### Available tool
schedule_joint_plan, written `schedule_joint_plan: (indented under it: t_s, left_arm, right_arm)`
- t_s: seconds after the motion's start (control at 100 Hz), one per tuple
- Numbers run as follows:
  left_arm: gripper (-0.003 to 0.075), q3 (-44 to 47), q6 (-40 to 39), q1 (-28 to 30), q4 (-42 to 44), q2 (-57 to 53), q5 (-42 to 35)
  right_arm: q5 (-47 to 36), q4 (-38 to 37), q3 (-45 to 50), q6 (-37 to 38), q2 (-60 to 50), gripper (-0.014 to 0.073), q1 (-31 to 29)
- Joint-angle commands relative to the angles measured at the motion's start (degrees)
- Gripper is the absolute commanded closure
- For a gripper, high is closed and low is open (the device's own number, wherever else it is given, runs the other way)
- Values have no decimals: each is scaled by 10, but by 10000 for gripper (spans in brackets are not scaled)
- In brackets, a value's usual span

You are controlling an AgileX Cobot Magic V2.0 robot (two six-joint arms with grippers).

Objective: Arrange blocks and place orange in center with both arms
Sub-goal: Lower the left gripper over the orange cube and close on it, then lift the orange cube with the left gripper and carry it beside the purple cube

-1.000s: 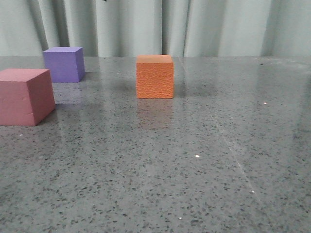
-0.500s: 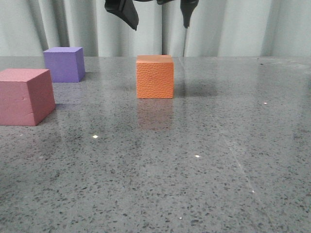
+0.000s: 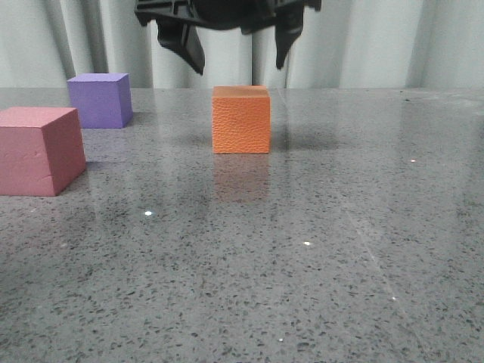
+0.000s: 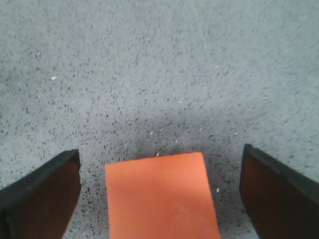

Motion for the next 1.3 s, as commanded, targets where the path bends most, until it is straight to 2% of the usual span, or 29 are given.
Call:
schedule_joint_plan:
  t_s: [0.0,0.36,0.55,0.74,0.81,1.29]
  left_arm:
    - [115,-17,-6,-2,17,-19,-8]
    - [133,-17,-6,-2,5,14,0]
    - [252,-17,-6,-2,-3,25,6]
    - [448,-17,1,-2,-3,25,9]
    - [487,-17,1,-2,-3,20,10]
    - [491,9,1,5,92,-114,7]
  right_arm:
    - [-49,0,-7,-5,-12,661,-4]
    - [-49,0,-7,-5,-12,661,-4]
    - [-49,0,-7,-5,-12,661,-4]
    - [-49,0,-7,-5,-12,661,-4]
    - [-49,0,-7,-5,-12,661,-4]
    - [-49,0,-7,-5,-12,661,-4]
